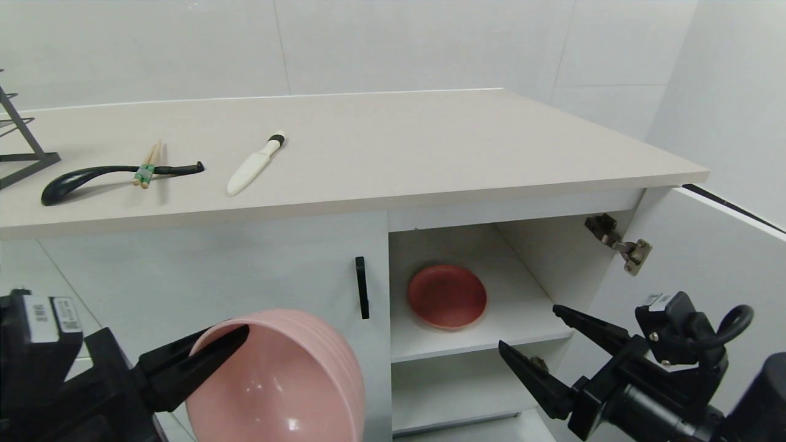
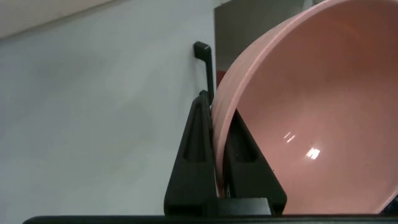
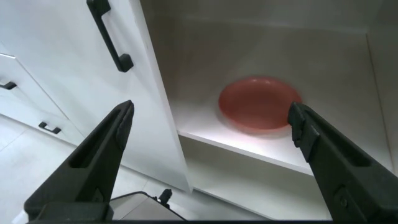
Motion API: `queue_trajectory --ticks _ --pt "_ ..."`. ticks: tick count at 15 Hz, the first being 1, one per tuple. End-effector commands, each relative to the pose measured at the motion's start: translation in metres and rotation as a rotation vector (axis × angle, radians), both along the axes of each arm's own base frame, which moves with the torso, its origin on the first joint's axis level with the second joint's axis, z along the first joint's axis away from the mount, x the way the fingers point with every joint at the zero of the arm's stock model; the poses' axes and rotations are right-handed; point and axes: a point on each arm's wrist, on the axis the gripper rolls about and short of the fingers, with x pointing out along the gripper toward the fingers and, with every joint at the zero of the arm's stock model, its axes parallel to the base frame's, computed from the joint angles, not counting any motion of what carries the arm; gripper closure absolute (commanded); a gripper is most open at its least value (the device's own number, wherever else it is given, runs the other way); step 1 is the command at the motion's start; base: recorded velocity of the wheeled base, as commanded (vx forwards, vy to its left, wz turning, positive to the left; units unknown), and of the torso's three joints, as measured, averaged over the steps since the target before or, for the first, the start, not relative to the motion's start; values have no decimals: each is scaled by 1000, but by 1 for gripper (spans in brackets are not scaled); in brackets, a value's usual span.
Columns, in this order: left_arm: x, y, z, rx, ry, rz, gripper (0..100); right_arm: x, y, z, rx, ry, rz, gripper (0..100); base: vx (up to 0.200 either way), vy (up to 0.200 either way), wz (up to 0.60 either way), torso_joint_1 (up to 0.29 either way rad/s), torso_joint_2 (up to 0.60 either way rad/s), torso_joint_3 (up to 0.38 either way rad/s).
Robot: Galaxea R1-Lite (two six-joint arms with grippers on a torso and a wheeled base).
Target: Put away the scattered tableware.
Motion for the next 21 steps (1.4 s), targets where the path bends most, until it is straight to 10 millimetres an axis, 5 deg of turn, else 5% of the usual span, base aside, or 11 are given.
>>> queue_trajectory --ticks 1,5,21 --pt "15 -13 -8 106 13 -22 100 0 0 1 3 -3 1 0 0 0 0 0 0 0" --pt "32 -27 -13 169 11 -29 100 0 0 1 4 -4 -1 0 0 0 0 0 0 0" --pt "90 -139 -51 181 -110 19 100 0 0 1 3 -3 -1 0 0 0 0 0 0 0"
